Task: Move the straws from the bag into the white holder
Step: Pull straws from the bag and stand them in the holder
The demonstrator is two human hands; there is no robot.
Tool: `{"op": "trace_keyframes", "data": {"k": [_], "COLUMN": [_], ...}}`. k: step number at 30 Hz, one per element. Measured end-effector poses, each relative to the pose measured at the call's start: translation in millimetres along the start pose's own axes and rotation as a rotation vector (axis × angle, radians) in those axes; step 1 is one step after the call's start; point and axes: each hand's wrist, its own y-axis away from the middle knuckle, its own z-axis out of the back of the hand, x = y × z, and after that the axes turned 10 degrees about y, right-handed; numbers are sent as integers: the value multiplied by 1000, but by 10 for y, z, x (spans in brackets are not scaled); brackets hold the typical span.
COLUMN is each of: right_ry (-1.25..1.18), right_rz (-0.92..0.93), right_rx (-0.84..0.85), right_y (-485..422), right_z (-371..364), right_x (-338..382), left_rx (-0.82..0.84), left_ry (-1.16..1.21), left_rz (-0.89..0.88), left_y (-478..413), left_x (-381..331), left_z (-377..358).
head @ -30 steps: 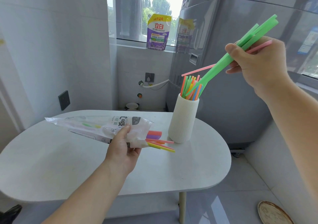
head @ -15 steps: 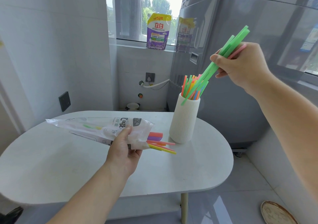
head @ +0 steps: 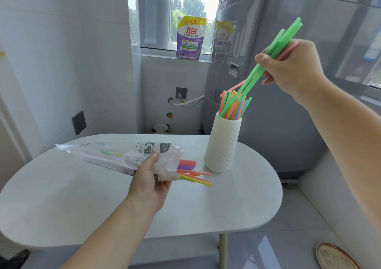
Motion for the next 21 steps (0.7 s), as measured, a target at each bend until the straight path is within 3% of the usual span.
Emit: {"op": "trace_keyframes", "data": {"k": [10,21], "right_ry": [-14,17], "right_rz": [-52,16], "right_rx": [-54,54], "right_y": [-84,-40], "right_z": [3,-46], "right_x": [-58,33], "left_rx": [5,2], "left_ry": [6,-5], "left_rz": [8,10], "left_y": [2,21], "left_x": [6,3], "left_z": [3,-1]}}
